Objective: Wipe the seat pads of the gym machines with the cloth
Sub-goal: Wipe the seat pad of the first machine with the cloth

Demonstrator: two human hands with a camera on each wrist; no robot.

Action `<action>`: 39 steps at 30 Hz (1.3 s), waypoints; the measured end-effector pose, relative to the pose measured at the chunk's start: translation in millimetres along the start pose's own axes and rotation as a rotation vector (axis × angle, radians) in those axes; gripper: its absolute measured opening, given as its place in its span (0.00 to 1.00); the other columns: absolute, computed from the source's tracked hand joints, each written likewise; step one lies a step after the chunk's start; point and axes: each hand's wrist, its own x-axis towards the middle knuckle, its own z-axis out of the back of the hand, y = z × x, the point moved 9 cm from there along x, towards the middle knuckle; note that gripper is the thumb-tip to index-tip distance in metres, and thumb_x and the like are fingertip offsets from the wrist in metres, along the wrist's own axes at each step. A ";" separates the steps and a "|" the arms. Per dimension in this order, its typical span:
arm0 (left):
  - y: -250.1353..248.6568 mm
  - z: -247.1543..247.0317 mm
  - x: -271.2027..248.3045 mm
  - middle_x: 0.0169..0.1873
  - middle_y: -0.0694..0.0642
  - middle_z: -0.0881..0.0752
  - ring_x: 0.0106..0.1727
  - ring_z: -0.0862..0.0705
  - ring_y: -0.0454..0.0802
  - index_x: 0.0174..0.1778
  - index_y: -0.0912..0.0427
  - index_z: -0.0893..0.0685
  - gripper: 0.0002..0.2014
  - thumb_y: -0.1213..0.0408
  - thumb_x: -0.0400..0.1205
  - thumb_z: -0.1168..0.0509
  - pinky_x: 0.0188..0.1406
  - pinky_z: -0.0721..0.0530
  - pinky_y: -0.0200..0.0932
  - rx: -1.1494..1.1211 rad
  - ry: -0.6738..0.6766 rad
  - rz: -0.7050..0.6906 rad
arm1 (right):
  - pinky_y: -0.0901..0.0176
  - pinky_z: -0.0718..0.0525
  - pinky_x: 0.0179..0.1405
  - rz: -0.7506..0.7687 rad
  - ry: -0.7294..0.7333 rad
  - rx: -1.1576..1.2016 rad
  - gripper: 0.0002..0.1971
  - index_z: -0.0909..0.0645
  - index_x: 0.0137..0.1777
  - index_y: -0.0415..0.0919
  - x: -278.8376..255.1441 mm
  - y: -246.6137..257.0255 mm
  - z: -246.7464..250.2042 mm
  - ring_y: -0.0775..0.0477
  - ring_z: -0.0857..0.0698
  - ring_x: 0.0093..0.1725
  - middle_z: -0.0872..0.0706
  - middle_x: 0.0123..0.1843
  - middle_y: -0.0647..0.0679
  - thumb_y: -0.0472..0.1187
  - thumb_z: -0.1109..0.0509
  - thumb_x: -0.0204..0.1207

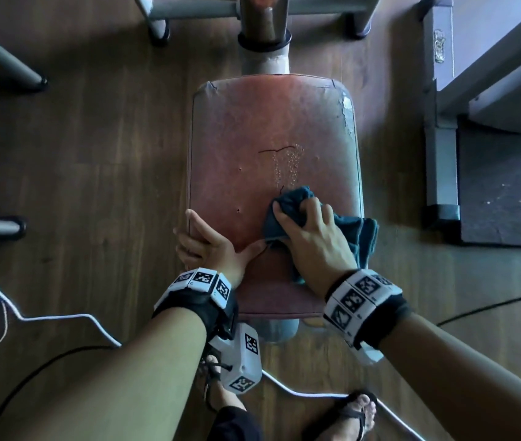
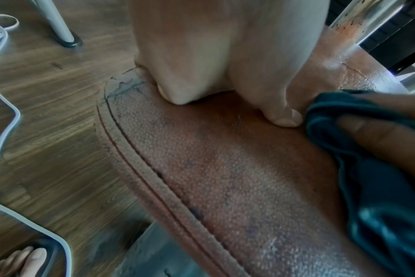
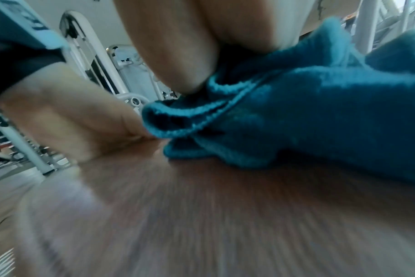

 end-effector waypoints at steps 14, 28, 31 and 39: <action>4.9 -4.6 5.8 0.81 0.68 0.67 0.82 0.59 0.70 0.79 0.48 0.78 0.71 0.32 0.62 0.26 0.77 0.54 0.70 -0.036 0.000 0.013 | 0.46 0.17 0.40 -0.104 0.118 -0.007 0.26 0.36 0.80 0.58 5.5 -5.7 -1.2 0.37 0.29 0.58 0.33 0.67 0.42 0.44 0.38 0.82; 6.2 -3.4 6.4 0.82 0.67 0.65 0.82 0.55 0.71 0.80 0.49 0.76 0.71 0.30 0.61 0.27 0.77 0.49 0.71 -0.005 -0.040 0.004 | 0.45 0.16 0.43 -0.162 0.160 0.002 0.32 0.45 0.82 0.62 16.5 -14.4 -5.3 0.37 0.33 0.61 0.38 0.69 0.43 0.41 0.37 0.81; 5.8 -5.3 7.3 0.82 0.66 0.66 0.82 0.57 0.70 0.79 0.48 0.77 0.71 0.30 0.61 0.27 0.77 0.49 0.71 -0.005 -0.030 0.004 | 0.44 0.15 0.42 -0.154 0.166 -0.017 0.32 0.42 0.82 0.59 5.0 -13.3 -7.6 0.36 0.31 0.59 0.35 0.67 0.41 0.41 0.36 0.81; 4.4 -1.9 4.8 0.82 0.70 0.61 0.82 0.50 0.72 0.81 0.52 0.73 0.72 0.25 0.57 0.31 0.75 0.41 0.70 0.066 -0.093 -0.009 | 0.45 0.16 0.42 -0.108 0.211 -0.054 0.34 0.47 0.83 0.59 30.7 -13.3 -0.5 0.36 0.33 0.61 0.38 0.69 0.42 0.42 0.38 0.81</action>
